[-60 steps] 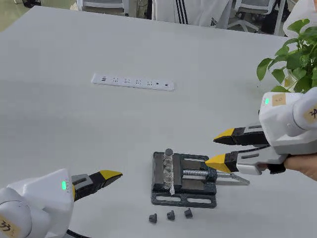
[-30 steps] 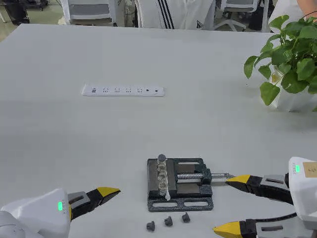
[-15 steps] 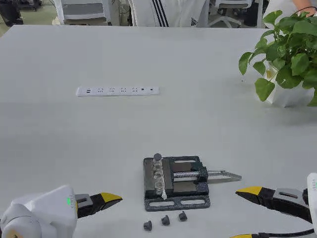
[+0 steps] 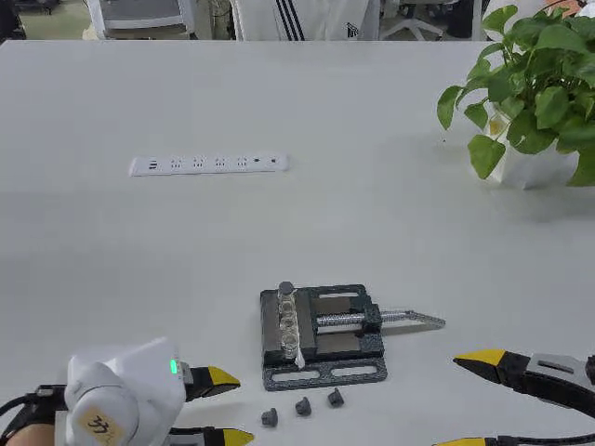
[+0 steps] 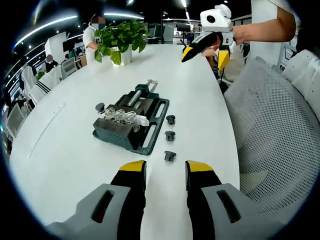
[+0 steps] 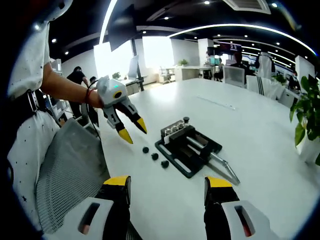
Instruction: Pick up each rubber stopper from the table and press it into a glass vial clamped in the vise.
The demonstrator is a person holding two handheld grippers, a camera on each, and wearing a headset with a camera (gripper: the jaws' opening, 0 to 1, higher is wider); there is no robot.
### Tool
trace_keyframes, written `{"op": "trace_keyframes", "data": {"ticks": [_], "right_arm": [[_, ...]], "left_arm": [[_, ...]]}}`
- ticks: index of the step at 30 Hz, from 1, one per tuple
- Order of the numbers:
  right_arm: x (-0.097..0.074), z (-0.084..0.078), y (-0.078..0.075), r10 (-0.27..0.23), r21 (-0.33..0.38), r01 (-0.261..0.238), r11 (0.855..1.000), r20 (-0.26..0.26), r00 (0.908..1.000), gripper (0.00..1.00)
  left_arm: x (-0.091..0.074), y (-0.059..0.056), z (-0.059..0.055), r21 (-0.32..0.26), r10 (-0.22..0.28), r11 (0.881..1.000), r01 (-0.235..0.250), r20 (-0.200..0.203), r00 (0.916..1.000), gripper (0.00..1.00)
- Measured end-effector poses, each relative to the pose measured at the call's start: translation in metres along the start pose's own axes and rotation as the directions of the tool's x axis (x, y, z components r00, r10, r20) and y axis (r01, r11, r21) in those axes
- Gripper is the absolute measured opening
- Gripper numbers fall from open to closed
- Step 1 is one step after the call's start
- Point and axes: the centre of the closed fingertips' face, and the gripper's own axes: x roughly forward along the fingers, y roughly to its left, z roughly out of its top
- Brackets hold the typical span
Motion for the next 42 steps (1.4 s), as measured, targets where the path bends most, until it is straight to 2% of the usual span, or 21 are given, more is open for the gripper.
{"op": "trace_keyframes", "data": {"ticks": [8, 12, 13, 21, 26, 35, 42], "right_arm": [[-0.003, -0.004, -0.002, -0.009, 0.011, 0.009, 1.0, 0.0, 1.0, 0.57], [-0.004, -0.004, -0.002, -0.011, 0.014, 0.011, 1.0, 0.003, 0.9999, 0.57], [-0.005, -0.005, -0.003, -0.012, 0.015, 0.012, 1.0, 0.0, 0.9999, 0.57], [-0.007, -0.008, -0.007, -0.022, 0.024, 0.022, 0.999, -0.002, 0.9998, 0.56], [-0.008, -0.011, -0.011, -0.027, 0.026, 0.027, 0.999, -0.004, 0.9996, 0.56], [-0.008, -0.01, -0.011, -0.03, 0.029, 0.03, 0.999, -0.006, 0.9995, 0.56], [-0.007, -0.01, -0.011, -0.027, 0.026, 0.027, 0.999, -0.008, 0.9996, 0.55]], "left_arm": [[0.016, 0.0, -0.003, 0.036, -0.011, 0.999, 0.013, -0.047, 0.9988, 0.19], [0.022, -0.002, -0.008, 0.056, -0.023, 0.998, 0.027, -0.079, 0.9966, 0.15], [0.023, -0.002, -0.011, 0.075, -0.024, 0.997, 0.031, -0.094, 0.9953, 0.15], [0.03, -0.002, -0.014, 0.081, -0.032, 0.996, 0.04, -0.105, 0.994, 0.12], [0.031, -0.003, -0.011, 0.087, -0.036, 0.995, 0.045, -0.107, 0.9936, 0.11], [0.032, -0.002, -0.014, 0.097, -0.037, 0.994, 0.05, -0.127, 0.9912, 0.07], [0.033, -0.001, -0.016, 0.087, -0.037, 0.995, 0.048, -0.124, 0.9916, 0.05]]}}
